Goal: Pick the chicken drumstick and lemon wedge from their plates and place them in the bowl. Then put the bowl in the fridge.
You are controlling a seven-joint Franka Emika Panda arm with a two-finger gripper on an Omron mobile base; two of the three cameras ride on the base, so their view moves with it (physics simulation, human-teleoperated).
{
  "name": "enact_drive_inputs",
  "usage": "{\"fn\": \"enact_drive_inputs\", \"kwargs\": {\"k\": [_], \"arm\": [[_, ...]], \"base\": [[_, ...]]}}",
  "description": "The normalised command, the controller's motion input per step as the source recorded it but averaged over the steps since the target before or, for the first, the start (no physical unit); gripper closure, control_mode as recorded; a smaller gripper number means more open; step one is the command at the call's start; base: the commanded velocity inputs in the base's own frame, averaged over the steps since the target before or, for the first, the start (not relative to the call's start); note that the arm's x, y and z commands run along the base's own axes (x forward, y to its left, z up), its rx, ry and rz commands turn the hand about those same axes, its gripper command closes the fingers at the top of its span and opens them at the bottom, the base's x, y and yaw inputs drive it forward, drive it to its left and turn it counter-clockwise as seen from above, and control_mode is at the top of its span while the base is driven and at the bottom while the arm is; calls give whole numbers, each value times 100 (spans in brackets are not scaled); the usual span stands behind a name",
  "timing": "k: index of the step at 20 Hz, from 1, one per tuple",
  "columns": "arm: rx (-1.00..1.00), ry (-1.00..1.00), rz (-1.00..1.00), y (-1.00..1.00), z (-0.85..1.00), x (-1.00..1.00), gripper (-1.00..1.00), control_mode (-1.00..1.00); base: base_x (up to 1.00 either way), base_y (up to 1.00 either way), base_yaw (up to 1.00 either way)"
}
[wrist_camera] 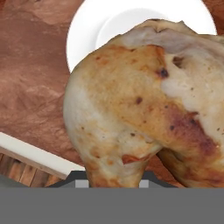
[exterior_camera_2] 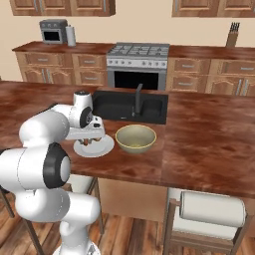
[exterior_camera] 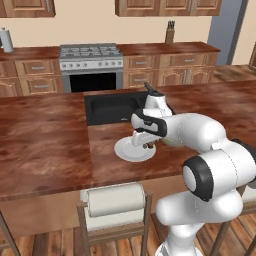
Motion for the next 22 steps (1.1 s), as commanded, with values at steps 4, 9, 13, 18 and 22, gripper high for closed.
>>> {"fn": "enact_drive_inputs", "kwargs": {"k": [4,9,13,18,22], "arm": [[0,0,0,0,0,0,100,-100],[-1,0,-1,0,-1,-1,100,-100],[7,4,0,-13,34,0,100,-100],[0,15,0,-25,39,7,100,-100],[0,2,0,-28,31,12,100,-100]], "base": [[0,0,0],[0,0,0],[0,0,0],[0,0,0],[0,0,0]]}}
